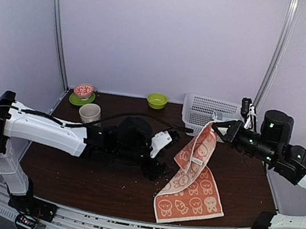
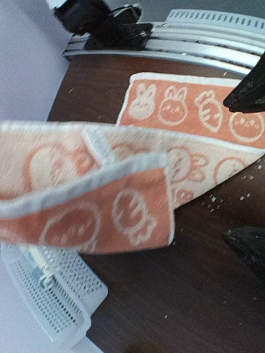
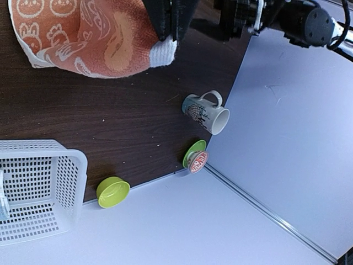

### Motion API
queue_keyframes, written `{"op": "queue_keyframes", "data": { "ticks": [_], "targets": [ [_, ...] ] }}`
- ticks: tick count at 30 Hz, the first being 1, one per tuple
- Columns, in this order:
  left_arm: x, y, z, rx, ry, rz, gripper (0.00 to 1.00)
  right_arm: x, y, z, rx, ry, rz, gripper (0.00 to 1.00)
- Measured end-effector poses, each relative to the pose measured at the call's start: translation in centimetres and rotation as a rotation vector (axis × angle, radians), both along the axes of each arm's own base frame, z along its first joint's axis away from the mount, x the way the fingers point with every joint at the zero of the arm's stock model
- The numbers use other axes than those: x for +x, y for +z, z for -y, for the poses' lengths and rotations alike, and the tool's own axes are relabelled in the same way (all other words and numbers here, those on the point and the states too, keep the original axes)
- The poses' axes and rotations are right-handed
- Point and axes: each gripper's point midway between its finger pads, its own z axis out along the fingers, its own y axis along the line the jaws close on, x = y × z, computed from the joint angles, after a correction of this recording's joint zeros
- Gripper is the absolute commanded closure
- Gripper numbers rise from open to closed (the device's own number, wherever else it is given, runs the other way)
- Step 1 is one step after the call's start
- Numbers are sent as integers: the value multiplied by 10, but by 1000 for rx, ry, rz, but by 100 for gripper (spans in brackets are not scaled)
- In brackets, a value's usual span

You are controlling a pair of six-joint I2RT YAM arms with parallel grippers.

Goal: Roll the towels
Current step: Pick up the towel from the center of the board.

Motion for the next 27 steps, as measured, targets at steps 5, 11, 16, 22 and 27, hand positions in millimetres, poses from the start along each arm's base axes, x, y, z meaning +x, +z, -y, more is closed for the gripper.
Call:
{"op": "queue_keyframes", "data": {
  "ticks": [5, 11, 16, 22, 27],
  "targets": [
    [-73, -42, -10, 218, -180, -27, 45, 9, -16, 6, -40, -52, -26, 100],
    [-140, -66, -6, 391, -422, -21, 52, 18, -37, 13, -63, -101, -60, 100],
    [-149, -75, 2, 400, -513, -64, 45, 23, -55, 15, -79, -116, -88, 100],
    [-148, -111, 2, 454, -583, -140, 40, 25, -58, 14, -76, -115, -90, 100],
    [-141, -140, -3, 518, -588, -180, 39, 25, -57, 12, -64, -110, -91, 100]
  ]
}}
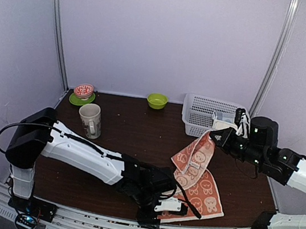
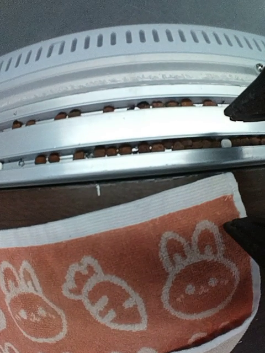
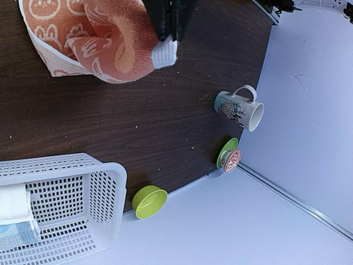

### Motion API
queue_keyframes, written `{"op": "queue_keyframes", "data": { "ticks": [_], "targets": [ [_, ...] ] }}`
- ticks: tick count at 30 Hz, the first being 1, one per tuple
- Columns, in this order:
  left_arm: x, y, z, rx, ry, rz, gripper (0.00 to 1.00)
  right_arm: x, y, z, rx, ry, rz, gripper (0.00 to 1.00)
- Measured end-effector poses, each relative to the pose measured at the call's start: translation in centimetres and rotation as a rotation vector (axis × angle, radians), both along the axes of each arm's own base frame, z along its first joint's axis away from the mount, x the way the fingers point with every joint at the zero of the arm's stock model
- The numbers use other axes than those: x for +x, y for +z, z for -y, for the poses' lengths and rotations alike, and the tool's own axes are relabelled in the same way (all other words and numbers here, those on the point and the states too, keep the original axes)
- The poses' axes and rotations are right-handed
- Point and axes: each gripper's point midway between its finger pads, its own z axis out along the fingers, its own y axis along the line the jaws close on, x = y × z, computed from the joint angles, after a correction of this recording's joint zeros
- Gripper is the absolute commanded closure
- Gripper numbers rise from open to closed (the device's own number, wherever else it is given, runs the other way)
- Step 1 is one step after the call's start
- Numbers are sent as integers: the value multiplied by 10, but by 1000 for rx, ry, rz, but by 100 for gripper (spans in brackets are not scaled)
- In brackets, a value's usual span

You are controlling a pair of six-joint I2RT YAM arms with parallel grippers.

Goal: Roll the towels
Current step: Pick up the towel from the center of the board.

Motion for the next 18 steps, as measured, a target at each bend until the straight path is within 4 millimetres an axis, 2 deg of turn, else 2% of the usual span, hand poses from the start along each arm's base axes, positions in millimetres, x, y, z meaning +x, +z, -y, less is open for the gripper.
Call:
{"op": "queue_keyframes", "data": {
  "ticks": [3, 9, 13, 18],
  "targets": [
    [8, -6, 5, 11, 9, 1, 38, 0, 0, 0, 8, 0, -4, 100],
    [24, -2, 17, -3, 34, 24, 40, -1, 0, -1, 10, 3, -6, 100],
    [26, -13, 19, 22, 22, 36, 38, -1, 1, -1, 11, 6, -6, 100],
    [25, -14, 16, 30, 2, 44, 37, -3, 6, 1, 15, 7, 5, 100]
  ]
}}
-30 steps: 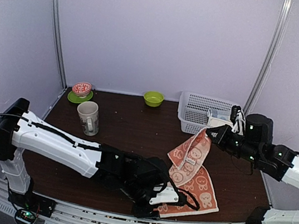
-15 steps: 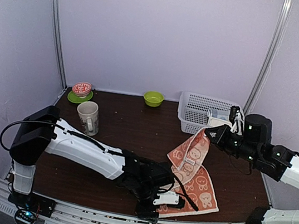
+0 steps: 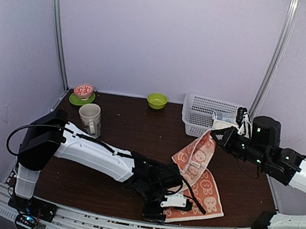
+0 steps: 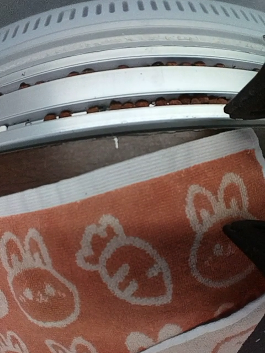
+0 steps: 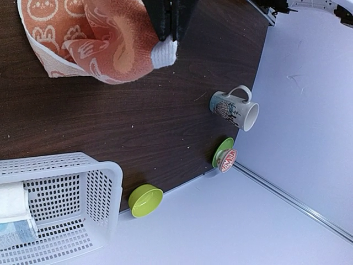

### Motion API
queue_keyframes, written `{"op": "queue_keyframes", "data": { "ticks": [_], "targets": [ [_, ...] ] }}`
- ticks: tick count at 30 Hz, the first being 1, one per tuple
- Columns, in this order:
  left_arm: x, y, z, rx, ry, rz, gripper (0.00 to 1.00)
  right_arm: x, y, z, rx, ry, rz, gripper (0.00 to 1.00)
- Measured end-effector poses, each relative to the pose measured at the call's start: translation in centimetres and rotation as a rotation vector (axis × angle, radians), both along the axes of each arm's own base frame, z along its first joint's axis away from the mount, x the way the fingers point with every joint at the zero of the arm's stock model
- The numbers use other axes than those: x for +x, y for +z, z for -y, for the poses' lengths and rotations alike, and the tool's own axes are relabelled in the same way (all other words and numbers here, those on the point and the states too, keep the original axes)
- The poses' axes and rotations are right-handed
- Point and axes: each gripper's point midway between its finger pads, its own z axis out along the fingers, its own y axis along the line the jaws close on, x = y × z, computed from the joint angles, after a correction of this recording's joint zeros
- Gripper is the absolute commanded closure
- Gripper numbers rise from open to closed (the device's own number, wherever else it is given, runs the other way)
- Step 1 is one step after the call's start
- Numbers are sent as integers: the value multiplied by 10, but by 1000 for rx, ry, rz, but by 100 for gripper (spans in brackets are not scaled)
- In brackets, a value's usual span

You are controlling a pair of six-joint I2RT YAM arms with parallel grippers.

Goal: Roll the towels
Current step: Pick up the towel from the center of the board.

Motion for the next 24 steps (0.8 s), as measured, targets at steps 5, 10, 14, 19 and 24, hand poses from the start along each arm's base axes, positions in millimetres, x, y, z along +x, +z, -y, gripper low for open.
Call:
{"op": "queue_keyframes", "data": {
  "ticks": [5, 10, 14, 19, 24],
  "targets": [
    [-1, -1, -4, 24, -19, 3, 45, 0, 9, 1, 3, 2, 19, 100],
    [-1, -4, -10, 54, -31, 11, 82, -2, 10, 4, -2, 0, 22, 100],
    [0, -7, -12, 62, -29, 16, 100, -4, 13, 8, 0, -5, 28, 100],
    [5, -7, -19, 52, 7, 52, 100, -5, 24, 11, 2, -11, 45, 100],
    [42, 22, -77, 138, 145, 215, 100, 2, 71, 2, -17, 30, 99, 100]
  ]
}}
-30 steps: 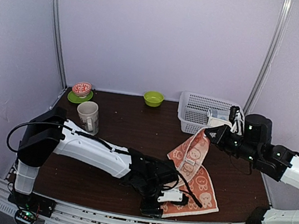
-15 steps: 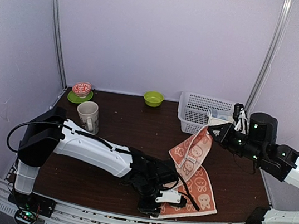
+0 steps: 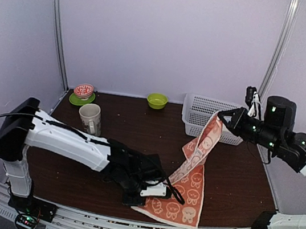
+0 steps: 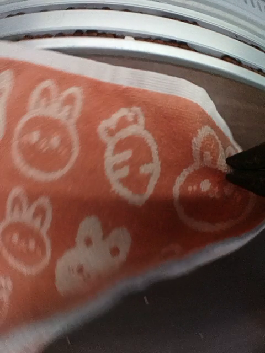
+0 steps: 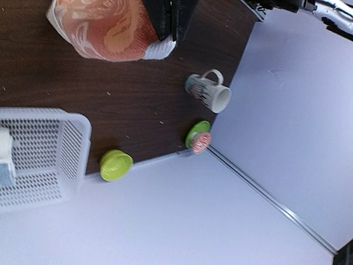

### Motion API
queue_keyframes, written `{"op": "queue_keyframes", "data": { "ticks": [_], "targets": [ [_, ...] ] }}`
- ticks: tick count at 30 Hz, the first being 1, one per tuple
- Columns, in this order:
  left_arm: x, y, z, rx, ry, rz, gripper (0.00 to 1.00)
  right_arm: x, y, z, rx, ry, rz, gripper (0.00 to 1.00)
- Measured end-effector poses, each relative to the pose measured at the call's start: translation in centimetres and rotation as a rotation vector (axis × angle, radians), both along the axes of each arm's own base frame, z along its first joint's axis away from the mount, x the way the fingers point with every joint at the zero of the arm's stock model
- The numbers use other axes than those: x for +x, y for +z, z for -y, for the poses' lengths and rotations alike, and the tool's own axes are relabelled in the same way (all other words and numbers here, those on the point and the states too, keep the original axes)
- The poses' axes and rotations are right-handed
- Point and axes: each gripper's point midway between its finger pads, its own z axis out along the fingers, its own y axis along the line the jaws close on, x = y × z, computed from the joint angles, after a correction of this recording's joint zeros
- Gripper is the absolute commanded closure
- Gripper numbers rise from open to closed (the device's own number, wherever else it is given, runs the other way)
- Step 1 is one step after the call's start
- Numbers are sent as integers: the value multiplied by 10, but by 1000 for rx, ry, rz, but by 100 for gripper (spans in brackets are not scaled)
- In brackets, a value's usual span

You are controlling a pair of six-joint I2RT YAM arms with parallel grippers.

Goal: Roll the towels
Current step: Pick up the towel from the center of the board, then put down the towel at the center of the board.

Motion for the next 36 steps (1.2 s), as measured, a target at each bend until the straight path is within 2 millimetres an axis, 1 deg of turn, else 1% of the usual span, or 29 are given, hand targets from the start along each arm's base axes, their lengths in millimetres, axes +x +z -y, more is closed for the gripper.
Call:
{"op": "queue_keyframes", "data": {
  "ticks": [1, 2, 4, 5, 6, 7, 8, 9, 10, 11, 12, 13, 14, 15, 17, 18, 19, 20, 21, 22, 23, 24, 25, 27, 29, 31, 32, 34, 36],
  "targets": [
    [15, 19, -8, -16, 38, 43, 100, 1, 17, -6, 9, 23, 22, 100],
    [34, 47, -15, -53, 86, 101, 100, 2, 42, -13, 27, 57, 54, 100],
    [69, 115, -27, -166, 182, 225, 100, -3, 96, -26, 97, 132, 145, 100],
    [84, 157, -35, -244, 233, 297, 100, -10, 121, -28, 137, 165, 198, 100],
    [92, 199, -44, -332, 273, 358, 100, -17, 139, -27, 171, 186, 243, 100],
    [94, 239, -55, -424, 307, 412, 100, -27, 155, -22, 204, 194, 289, 100],
    [92, 263, -64, -481, 324, 438, 100, -34, 161, -17, 221, 196, 312, 100],
    [88, 281, -73, -534, 341, 456, 100, -41, 165, -8, 237, 185, 336, 100],
    [84, 290, -83, -570, 356, 464, 100, -43, 159, 0, 241, 159, 339, 100],
    [81, 286, -88, -582, 369, 458, 100, -45, 147, 9, 241, 125, 329, 100],
    [79, 271, -90, -564, 381, 441, 100, -45, 129, 17, 232, 88, 306, 100],
    [79, 251, -88, -527, 390, 421, 100, -42, 111, 21, 217, 60, 276, 100],
    [80, 218, -85, -460, 400, 393, 100, -36, 83, 24, 193, 23, 229, 100],
    [80, 178, -82, -376, 408, 358, 90, -29, 48, 25, 154, -11, 161, 100],
    [77, 95, -85, -181, 417, 294, 64, -21, -27, 28, 62, -64, 18, 100],
    [70, 55, -91, -75, 413, 262, 54, -20, -70, 30, 2, -86, -69, 95],
    [62, 23, -100, 15, 410, 235, 45, -22, -114, 35, -64, -107, -160, 85],
    [53, 1, -108, 84, 404, 218, 38, -27, -142, 40, -110, -117, -220, 76],
    [47, -8, -112, 119, 397, 210, 34, -33, -168, 46, -153, -127, -276, 68],
    [41, -11, -112, 129, 396, 207, 32, -38, -182, 51, -176, -137, -314, 60],
    [37, -8, -108, 109, 397, 207, 30, -41, -190, 55, -197, -143, -334, 53],
    [33, 0, -101, 73, 401, 206, 29, -42, -190, 57, -207, -148, -332, 48],
    [31, 7, -97, 45, 401, 206, 27, -41, -187, 58, -198, -155, -327, 46],
    [27, 25, -90, -33, 425, 198, 25, -39, -176, 60, -198, -164, -303, 43],
    [29, 44, -87, -105, 467, 189, 20, -36, -167, 61, -198, -173, -283, 43],
    [30, 58, -88, -162, 512, 184, 20, -33, -159, 61, -205, -173, -264, 46],
    [31, 62, -89, -179, 536, 180, 20, -32, -157, 61, -208, -174, -258, 49],
    [34, 64, -94, -199, 597, 168, 24, -32, -160, 61, -232, -166, -257, 55],
    [40, 57, -102, -192, 671, 151, 25, -31, -168, 59, -268, -152, -270, 58]
  ]
}}
